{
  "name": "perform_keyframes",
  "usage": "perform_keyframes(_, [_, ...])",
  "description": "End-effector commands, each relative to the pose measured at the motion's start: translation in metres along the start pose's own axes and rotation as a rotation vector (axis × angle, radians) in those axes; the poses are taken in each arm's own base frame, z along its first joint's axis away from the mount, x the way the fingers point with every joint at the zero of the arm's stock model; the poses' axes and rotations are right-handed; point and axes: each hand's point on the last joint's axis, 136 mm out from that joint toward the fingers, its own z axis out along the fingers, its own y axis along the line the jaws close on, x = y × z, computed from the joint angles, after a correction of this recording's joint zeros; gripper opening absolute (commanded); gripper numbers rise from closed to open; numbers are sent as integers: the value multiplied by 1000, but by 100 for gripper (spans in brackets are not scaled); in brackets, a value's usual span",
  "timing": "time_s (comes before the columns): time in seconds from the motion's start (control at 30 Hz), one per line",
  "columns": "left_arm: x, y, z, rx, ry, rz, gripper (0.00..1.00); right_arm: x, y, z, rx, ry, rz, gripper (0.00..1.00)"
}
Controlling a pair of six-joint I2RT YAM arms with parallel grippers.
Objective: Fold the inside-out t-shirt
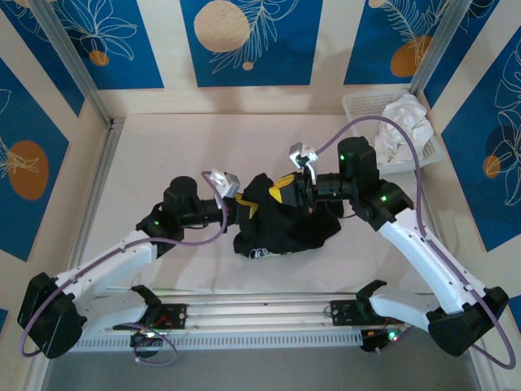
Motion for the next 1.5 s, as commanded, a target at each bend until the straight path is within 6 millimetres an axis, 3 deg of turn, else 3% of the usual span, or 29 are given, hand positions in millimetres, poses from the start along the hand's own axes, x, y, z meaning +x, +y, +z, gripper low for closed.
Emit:
perform_keyframes(0.0, [-17, 21, -7, -144, -29, 40, 0, 1, -14, -13, 187, 68, -43, 0])
perform_keyframes(0.1, [-19, 24, -10, -175, -26, 43, 0, 11, -23, -10, 255, 126, -29, 0])
perform_keyframes(0.23, [-25, 26, -10, -186, -36, 41, 0, 18, 0, 10, 71, 129, -10, 1])
perform_keyframes(0.4, [-31, 38, -11, -262, -35, 37, 0, 24, 47, 19, -273, 87, -20, 14])
perform_keyframes(0.6, [-38, 36, -11, -258, -56, 46, 0, 42, 59, 18, -342, 114, -31, 26])
perform_keyframes(0.67, [-39, 36, -12, -256, -57, 46, 0, 47, 55, 17, -298, 114, -37, 27])
perform_keyframes(0.83, [-40, 32, -12, -236, -67, 37, 0, 57, 0, 15, 56, 95, -30, 28])
perform_keyframes(0.93, [-42, 28, -13, -225, -74, 31, 0, 71, -16, 14, 153, 102, -30, 28])
perform_keyframes(1.13, [-44, 28, -17, -232, -76, 25, 0, 101, 3, 27, 52, 145, -105, 26])
perform_keyframes(1.3, [-43, 28, -16, -232, -65, 21, 0, 107, 29, 45, -46, 167, -198, 27])
perform_keyframes(1.47, [-43, 26, -14, -220, -63, 18, 0, 100, 7, 61, 108, 206, -270, 29])
